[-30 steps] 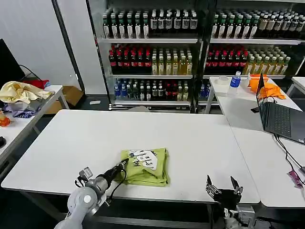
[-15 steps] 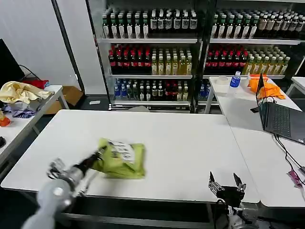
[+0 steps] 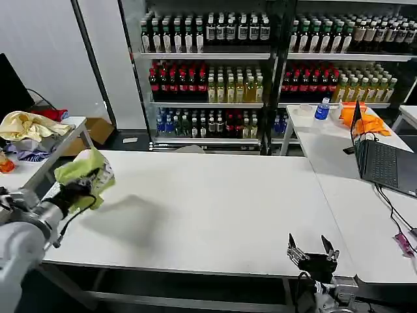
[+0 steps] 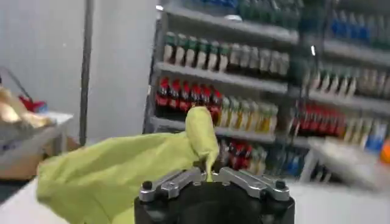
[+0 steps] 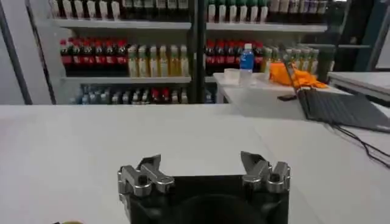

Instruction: Fold and organize the clothes.

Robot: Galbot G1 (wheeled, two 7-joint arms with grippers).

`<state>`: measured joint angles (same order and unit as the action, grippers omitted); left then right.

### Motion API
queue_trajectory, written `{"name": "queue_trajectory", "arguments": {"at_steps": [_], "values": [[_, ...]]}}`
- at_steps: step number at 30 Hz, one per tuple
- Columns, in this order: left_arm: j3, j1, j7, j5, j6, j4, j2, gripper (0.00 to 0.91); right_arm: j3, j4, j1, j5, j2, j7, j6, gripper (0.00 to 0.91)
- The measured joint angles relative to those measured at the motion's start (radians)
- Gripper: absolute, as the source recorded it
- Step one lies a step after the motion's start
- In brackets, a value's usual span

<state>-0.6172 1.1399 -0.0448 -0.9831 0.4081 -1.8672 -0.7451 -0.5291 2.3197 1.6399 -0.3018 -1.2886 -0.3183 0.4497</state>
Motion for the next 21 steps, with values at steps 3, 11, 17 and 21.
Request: {"name": "queue_trajectory", "arguments": {"at_steps": [3, 11, 17, 21], "values": [[0.088, 0.005, 0.003, 0.159, -0.041, 0.015, -0.007, 0.010, -0.005, -0.004, 0.004, 0.006, 0.002, 0.002, -0.006, 0.907], [0.333, -0.007, -0.010, 0.513, -0.099, 0.038, -0.076, 0.010, -0.022, -0.007, 0.017, 0.017, 0.004, 0.004, -0.013, 0.907], [0.477, -0.058, -0.025, 0.597, -0.073, 0.014, -0.137, 0.020, -0.035, -0.003, 0.031, 0.019, -0.001, 0.008, -0.020, 0.907], [0.565, -0.124, -0.047, 0.593, -0.034, 0.034, -0.196, 0.020, -0.042, 0.001, 0.037, 0.019, -0.002, 0.009, -0.021, 0.907]]}}
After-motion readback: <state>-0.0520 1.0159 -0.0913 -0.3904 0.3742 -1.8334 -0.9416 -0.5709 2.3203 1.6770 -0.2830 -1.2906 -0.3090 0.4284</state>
